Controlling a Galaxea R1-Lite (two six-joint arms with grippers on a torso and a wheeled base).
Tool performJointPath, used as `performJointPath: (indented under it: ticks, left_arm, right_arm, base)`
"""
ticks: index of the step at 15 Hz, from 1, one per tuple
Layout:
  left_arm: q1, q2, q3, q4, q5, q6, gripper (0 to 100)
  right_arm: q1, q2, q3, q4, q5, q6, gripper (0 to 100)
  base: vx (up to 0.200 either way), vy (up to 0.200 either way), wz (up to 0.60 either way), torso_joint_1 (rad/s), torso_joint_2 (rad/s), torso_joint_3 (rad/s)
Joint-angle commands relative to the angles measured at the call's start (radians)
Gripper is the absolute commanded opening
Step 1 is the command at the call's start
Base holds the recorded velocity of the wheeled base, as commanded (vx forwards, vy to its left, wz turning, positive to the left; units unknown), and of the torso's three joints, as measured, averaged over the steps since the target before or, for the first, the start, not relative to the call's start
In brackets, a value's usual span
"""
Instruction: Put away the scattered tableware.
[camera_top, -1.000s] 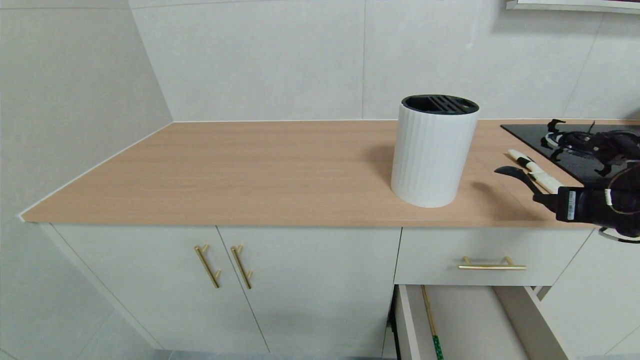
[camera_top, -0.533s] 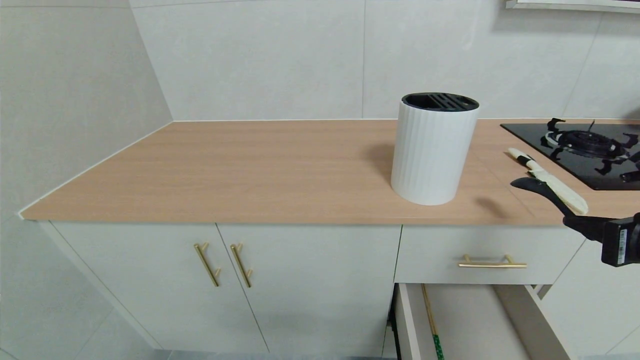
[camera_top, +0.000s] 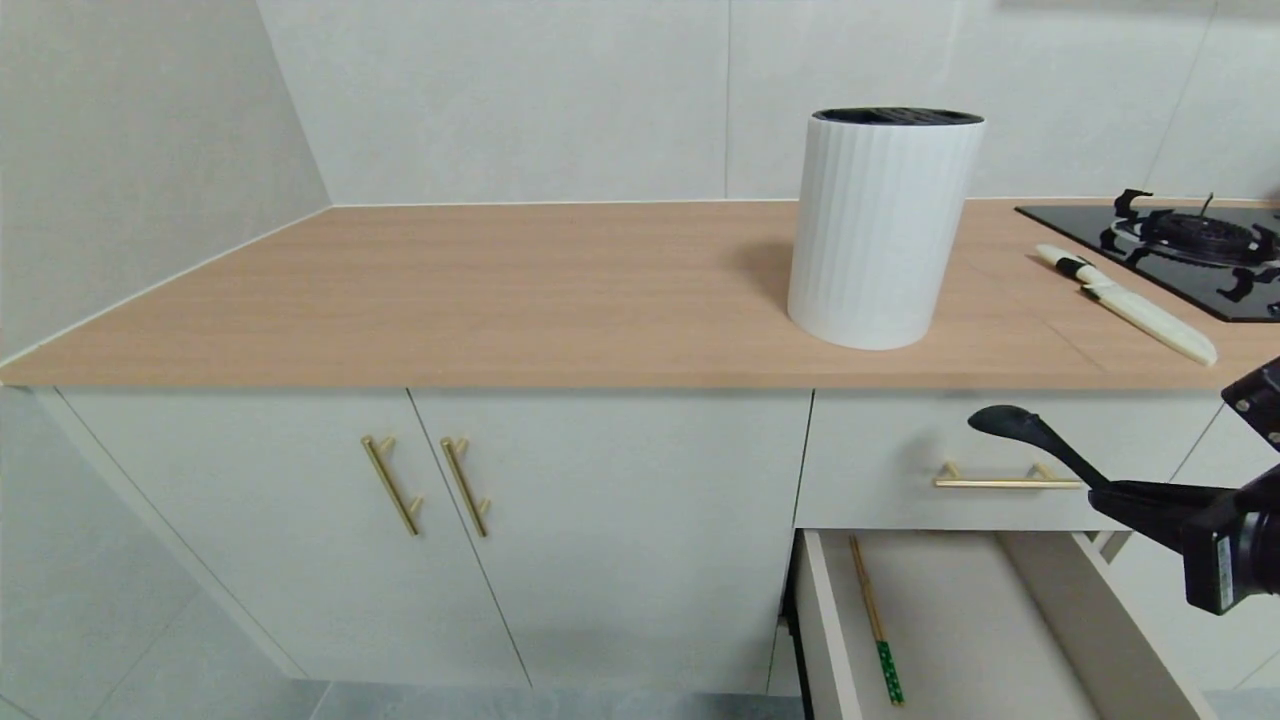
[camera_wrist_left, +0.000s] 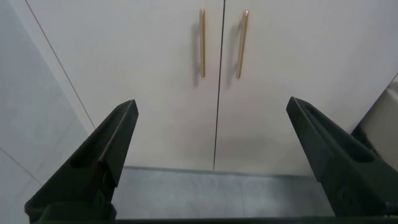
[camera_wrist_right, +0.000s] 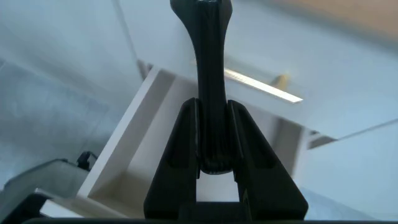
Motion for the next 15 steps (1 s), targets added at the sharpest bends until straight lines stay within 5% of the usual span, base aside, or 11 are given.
performJointPath:
  ticks: [1,8,15]
  left_arm:
    - [0.000,0.000,0.000,0.000,0.001,0.000,100]
    - [0.000,0.000,0.000,0.000,0.001,0.000,100]
    - [0.000,0.000,0.000,0.000,0.001,0.000,100]
  right_arm:
    - [0.046,-0.014,0.016,-0.001,0.000,0.000,0]
    - [0.112,0.109,0.058,0.002,-0.008,-0.028,0]
    - [0.032,0.299,0.029,-0.006,-0.035,-0.022,0]
  base:
    - [0.000,0.000,0.00,-0.159,0.47,0.295]
    - [0.000,0.000,0.00,-0.112,0.43,0.311]
    - [0.000,0.000,0.00,-0.012,0.05,0.030]
